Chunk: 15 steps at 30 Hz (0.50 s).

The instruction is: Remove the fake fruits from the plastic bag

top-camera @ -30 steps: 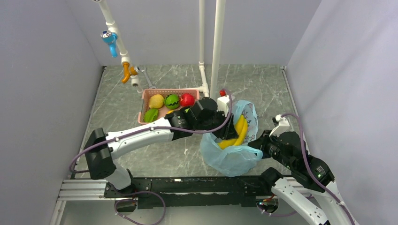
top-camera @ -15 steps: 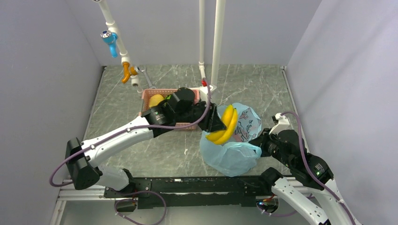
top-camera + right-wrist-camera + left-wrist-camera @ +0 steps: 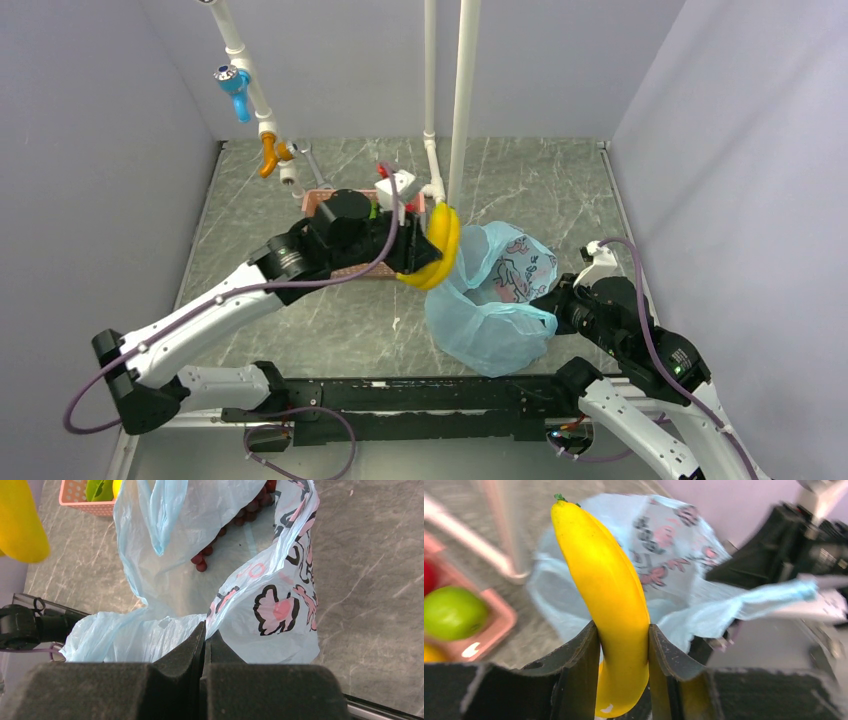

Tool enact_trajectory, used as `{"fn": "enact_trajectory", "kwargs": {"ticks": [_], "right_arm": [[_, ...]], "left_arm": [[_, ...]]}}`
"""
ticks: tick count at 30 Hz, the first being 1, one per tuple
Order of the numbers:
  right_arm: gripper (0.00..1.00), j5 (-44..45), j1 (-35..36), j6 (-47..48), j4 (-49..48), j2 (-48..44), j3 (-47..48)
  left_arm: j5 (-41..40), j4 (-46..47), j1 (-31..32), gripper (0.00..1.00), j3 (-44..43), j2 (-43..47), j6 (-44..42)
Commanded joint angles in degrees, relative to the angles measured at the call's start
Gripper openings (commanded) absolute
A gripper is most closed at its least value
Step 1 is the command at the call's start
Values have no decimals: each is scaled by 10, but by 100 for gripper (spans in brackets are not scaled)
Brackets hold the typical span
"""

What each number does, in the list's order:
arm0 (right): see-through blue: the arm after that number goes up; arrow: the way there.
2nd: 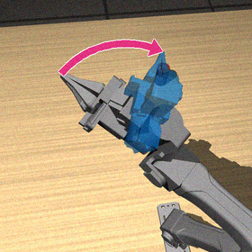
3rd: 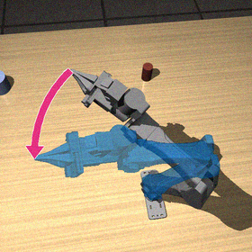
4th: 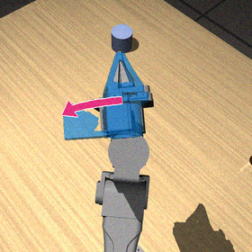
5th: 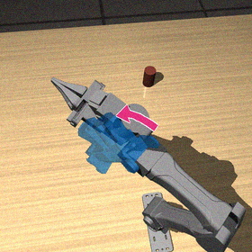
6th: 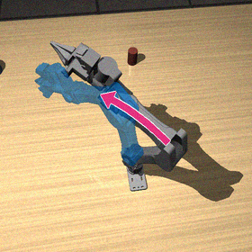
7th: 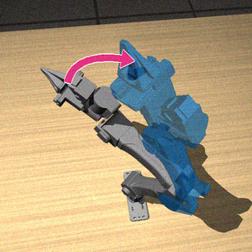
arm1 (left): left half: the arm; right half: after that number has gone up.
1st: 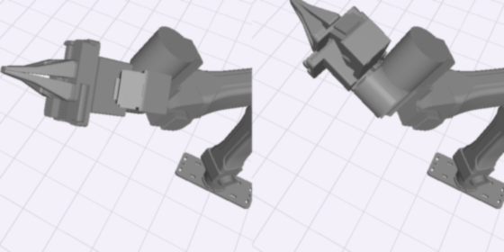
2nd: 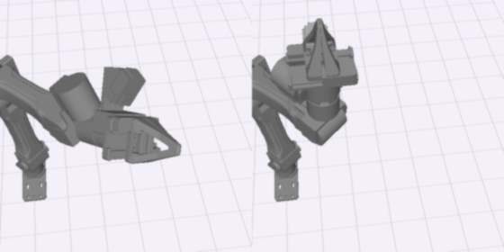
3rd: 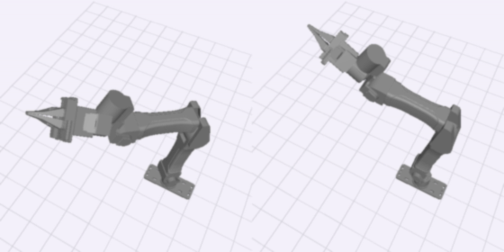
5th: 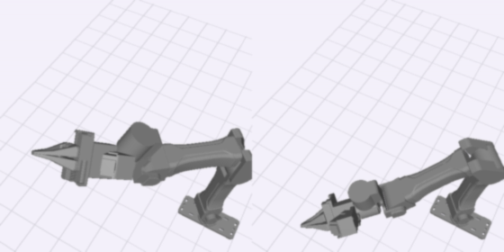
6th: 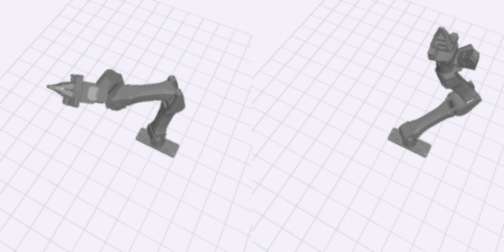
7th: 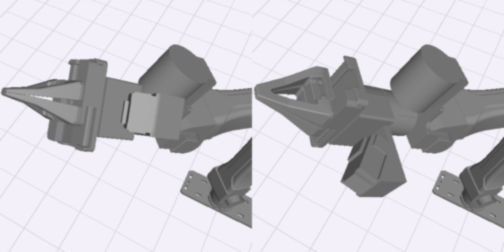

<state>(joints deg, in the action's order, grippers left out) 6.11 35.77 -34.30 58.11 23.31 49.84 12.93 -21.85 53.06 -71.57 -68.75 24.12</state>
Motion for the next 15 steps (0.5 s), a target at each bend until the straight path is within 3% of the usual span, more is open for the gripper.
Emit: {"fn": "enact_trajectory", "kwargs": {"ticks": [1,4,6,10,15], "right_arm": [[0,10,3,-5,-30,3,11],[0,10,3,-5,-30,4,12],[0,10,3,-6,-29,4,11],[0,9,3,-6,-30,2,11],[0,4,3,-4,-31,2,11]], "left_arm": [[-260,-74,-5,0,9,55,42],[-392,-140,-13,0,13,59,104],[-437,-183,-24,0,8,43,132],[-462,-245,-43,0,-8,-4,151],[-433,-204,-85,0,-11,-51,89]]}}
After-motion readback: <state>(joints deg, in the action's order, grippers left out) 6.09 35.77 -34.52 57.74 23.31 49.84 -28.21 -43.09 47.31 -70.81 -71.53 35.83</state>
